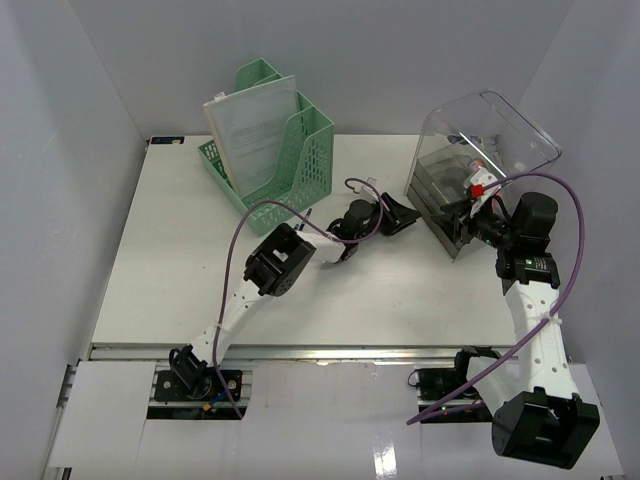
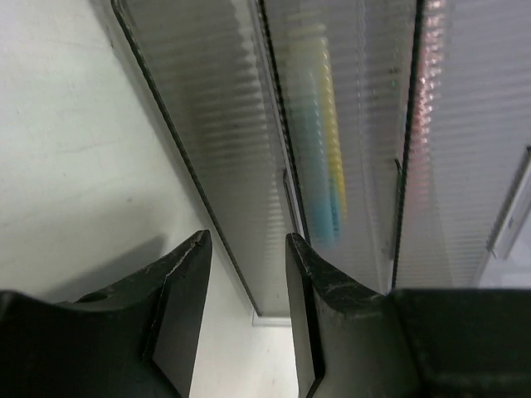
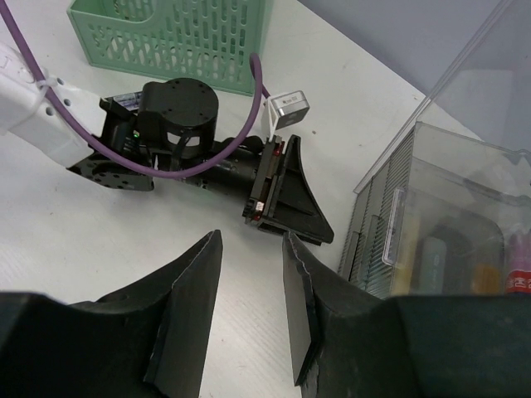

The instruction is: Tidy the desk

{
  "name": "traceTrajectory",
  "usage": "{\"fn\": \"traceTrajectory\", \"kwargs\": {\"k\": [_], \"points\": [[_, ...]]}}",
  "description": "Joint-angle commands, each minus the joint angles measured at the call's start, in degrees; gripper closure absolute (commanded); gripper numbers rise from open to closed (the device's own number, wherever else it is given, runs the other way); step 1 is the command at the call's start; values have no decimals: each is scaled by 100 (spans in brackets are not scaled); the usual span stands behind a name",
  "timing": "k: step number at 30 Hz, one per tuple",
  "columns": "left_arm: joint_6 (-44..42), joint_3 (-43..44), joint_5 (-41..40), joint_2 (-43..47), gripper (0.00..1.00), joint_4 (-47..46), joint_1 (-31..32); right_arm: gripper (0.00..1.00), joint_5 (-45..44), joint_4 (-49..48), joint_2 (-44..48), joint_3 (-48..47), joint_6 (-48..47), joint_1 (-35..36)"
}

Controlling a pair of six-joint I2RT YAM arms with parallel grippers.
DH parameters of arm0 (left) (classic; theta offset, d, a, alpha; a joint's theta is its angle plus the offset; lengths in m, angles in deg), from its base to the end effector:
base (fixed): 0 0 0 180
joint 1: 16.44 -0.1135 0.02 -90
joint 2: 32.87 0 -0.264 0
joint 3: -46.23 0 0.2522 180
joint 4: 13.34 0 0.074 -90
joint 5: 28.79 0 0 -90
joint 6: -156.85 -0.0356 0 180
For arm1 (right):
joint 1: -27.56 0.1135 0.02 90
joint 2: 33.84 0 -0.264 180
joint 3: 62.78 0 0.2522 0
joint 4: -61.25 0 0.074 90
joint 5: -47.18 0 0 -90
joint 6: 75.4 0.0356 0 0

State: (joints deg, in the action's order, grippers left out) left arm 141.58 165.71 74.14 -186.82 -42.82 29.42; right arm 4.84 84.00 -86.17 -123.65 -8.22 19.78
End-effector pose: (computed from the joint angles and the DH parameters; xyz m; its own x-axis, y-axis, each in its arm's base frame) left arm 0.3936 -0.4170 0.0772 -0.8405 -0.4840 -0.2436 0.1667 0.1968 -0.9662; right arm 0.2047 -0.0014 0.3359 0.0158 -0.2658 -0.9639 -0.6647 0.7174 -0.2087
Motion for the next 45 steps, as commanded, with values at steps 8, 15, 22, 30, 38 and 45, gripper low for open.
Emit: {"fn": "traceTrajectory", "kwargs": {"k": [8,15,22,30,38,45], "points": [[490,1292,-235,-631,58,193,133,58,76,-240,124,-18,120,-30],[517,1703,-260,-865,67,437,133,58,54,-247,94,-11,107,-39],[555,1494,-154,-822,97,274,121,58,15,-240,53,12,82,-39],[-23,-846,-132,589,100,-632,-9,58,-11,-249,14,59,67,-48],[-427,-2533,35,1672,86,-887,-180,56,20,-313,-23,137,50,-60],[-1010,-2202,539,1850,17,-254,-281,53,241,-264,-112,206,-132,-74]]}}
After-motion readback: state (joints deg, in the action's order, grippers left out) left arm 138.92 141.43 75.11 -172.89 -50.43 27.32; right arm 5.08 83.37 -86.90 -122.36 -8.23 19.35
